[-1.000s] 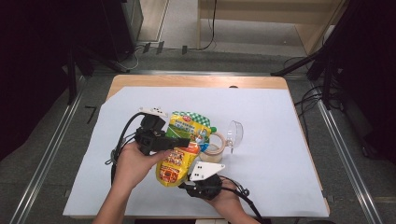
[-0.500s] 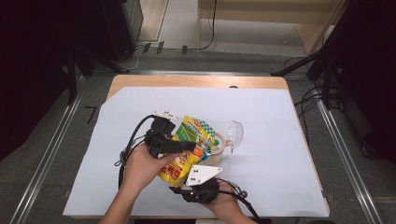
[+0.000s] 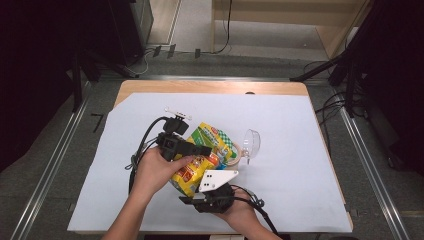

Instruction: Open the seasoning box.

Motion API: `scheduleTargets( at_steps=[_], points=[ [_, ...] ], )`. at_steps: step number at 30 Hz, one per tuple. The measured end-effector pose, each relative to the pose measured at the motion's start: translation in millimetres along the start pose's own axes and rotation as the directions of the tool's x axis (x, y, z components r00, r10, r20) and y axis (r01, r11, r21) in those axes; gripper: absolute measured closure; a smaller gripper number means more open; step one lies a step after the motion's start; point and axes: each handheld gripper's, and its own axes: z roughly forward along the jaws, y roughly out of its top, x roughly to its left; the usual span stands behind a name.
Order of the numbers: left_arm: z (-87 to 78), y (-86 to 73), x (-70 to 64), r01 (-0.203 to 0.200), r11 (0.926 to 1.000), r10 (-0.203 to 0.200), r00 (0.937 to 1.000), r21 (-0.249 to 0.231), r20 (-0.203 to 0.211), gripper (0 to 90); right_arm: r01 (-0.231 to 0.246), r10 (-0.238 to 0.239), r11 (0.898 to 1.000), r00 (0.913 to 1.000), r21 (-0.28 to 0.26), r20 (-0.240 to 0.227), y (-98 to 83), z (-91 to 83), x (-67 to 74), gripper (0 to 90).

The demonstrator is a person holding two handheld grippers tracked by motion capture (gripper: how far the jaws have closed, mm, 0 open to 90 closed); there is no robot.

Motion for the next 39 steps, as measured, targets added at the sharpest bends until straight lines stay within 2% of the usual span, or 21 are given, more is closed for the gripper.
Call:
scheduleTargets(
  at_steps=[4,7,12,15,19,21,23,26,32,39],
  points=[
    [2.1,7.4,-0.4,0.014,0.9997,-0.014,0.9999,0.020,0.002,68.2,0.006,-0.006,1.000,1.0000,-0.004,-0.007,4.9,0.6,-1.2,68.9],
    [-1.3,12.2,-1.7,0.027,0.9995,-0.027,0.9995,0.014,0.013,70.3,0.013,-0.013,1.000,0.9999,0.001,-0.003,9.3,1.4,-2.6,68.8],
    [-4.2,17.7,-0.4,0.009,0.9997,-0.009,0.9999,0.023,0.007,74.7,0.035,-0.035,0.999,0.9993,0.013,-0.015,19.6,6.5,-5.1,68.8],
    [-7.0,19.8,1.8,0.009,0.9999,-0.009,0.9999,0.009,0.012,74.1,0.049,-0.049,0.999,0.9988,0.014,-0.002,24.5,9.7,-7.7,69.1],
    [-10.0,22.0,3.6,0.004,0.9999,-0.004,1.0000,-0.015,0.008,71.1,0.043,-0.043,0.999,0.9991,0.003,0.002,28.0,10.5,-11.7,69.4],
    [-10.8,22.5,3.1,-0.010,0.9996,0.010,0.9999,-0.027,0.011,65.6,0.012,-0.012,1.000,0.9999,-0.009,-0.003,28.7,9.7,-13.9,69.4],
    [-10.8,22.9,-0.3,-0.029,0.9991,0.030,0.9996,-0.032,0.005,66.2,-0.011,0.011,1.000,0.9999,-0.023,-0.003,28.6,9.2,-15.0,69.7],
    [-11.1,22.7,-6.0,-0.055,0.9982,0.055,0.9985,-0.025,0.002,68.4,0.002,-0.002,1.000,0.9999,-0.016,0.015,27.9,10.7,-13.6,70.0],
    [-12.8,23.4,-16.6,-0.110,0.9937,0.110,0.9936,-0.020,-0.026,78.4,0.000,0.001,1.000,1.0000,-0.021,0.006,29.1,8.8,-11.9,70.2],
    [-12.4,25.8,-14.6,-0.114,0.9933,0.113,0.9916,-0.013,-0.062,84.4,-0.002,0.002,1.000,1.0000,-0.023,0.008,28.8,12.0,-14.4,70.4]
  ],
)
